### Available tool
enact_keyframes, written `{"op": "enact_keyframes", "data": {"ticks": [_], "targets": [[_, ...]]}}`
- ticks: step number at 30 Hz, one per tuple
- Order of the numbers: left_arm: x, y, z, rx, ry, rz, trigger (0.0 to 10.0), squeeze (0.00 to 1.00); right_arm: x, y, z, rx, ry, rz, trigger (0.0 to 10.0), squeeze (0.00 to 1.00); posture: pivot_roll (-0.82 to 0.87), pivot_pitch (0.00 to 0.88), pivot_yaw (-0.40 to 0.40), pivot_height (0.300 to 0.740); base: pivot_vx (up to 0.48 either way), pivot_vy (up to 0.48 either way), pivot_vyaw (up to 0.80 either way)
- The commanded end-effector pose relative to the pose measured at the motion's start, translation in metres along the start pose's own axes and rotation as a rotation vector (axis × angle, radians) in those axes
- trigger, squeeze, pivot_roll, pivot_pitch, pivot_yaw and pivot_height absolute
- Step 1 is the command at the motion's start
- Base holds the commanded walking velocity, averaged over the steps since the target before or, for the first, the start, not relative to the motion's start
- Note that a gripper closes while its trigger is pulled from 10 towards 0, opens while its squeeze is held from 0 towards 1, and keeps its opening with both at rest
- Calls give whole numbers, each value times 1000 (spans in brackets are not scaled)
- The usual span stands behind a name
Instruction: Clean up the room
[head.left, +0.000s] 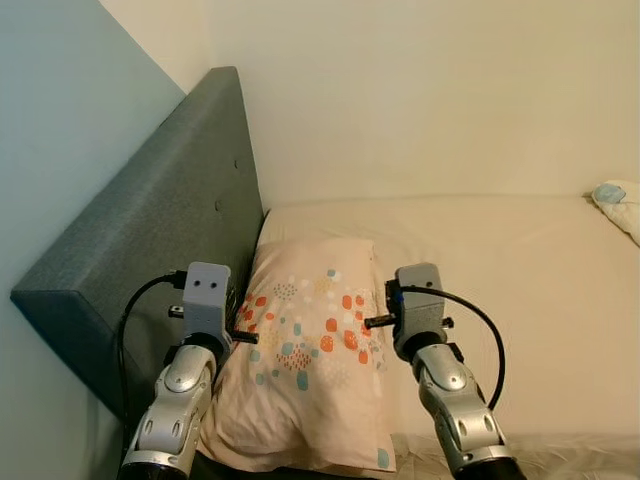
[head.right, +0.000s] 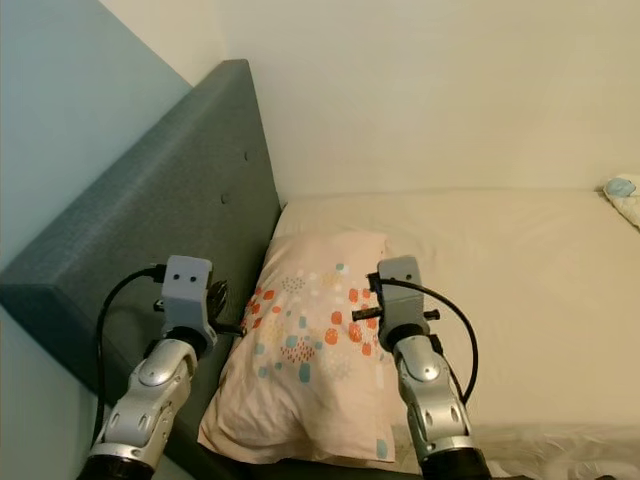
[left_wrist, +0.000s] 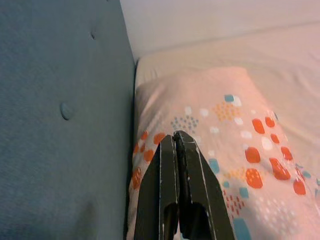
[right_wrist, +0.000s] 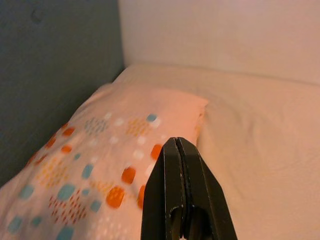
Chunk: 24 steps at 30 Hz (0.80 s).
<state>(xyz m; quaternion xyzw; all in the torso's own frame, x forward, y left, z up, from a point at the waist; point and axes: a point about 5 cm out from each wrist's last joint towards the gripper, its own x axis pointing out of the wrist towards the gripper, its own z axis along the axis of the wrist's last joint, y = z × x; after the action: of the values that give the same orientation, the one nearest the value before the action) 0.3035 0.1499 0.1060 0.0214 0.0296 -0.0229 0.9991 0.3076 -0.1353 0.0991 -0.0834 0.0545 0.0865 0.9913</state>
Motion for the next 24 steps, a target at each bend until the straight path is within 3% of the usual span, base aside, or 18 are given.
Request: {"op": "enact_keyframes", "data": {"ticks": [1, 9, 19, 24], "targets": [[-1, 3, -5, 18, 36, -2, 10000, 0, -1, 7, -5, -14, 24, 33, 10000, 0, -116, 56, 40, 740, 0, 0, 0], [-5, 2, -11, 7, 64, 4, 10000, 0, 0, 6, -4, 25, 20, 41, 10000, 0, -111, 61, 33, 740, 0, 0, 0], [-3, -2, -9, 3, 56, -19, 10000, 0, -2, 12, 2, 5, -16, 91, 10000, 0, -121, 63, 34, 740, 0, 0, 0], [-3, -2, -8, 0, 56, -17, 10000, 0, -1, 6, 5, 31, -37, 49, 10000, 0, -119, 60, 36, 740, 0, 0, 0]]}}
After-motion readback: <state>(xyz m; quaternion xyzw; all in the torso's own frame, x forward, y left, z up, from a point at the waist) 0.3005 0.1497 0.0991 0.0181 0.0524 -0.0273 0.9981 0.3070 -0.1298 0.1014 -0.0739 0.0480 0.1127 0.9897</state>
